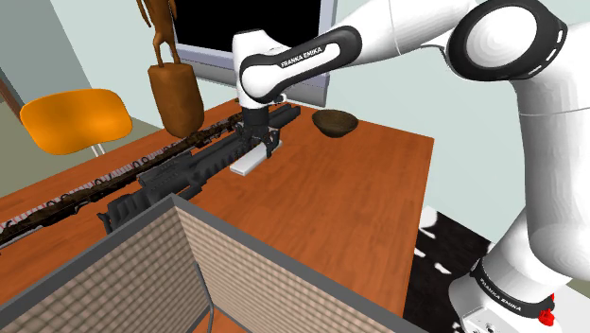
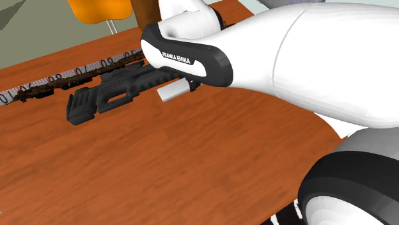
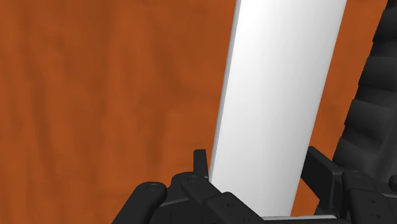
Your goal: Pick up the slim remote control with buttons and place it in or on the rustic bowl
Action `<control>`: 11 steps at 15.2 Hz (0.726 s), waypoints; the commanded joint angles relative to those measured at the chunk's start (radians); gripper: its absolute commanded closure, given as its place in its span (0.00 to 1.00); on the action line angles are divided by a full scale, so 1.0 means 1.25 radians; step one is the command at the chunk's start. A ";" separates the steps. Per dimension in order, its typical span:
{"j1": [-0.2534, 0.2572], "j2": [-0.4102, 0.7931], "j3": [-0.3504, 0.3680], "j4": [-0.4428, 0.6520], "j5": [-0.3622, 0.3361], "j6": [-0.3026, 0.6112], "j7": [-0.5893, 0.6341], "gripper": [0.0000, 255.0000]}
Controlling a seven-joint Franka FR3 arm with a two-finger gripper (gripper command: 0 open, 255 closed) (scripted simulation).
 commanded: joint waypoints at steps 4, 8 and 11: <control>0.000 -0.017 0.004 0.028 0.007 -0.044 -0.005 1.00; 0.000 -0.028 0.007 0.056 0.012 -0.082 -0.009 1.00; 0.002 -0.034 0.009 0.079 0.015 -0.110 -0.012 1.00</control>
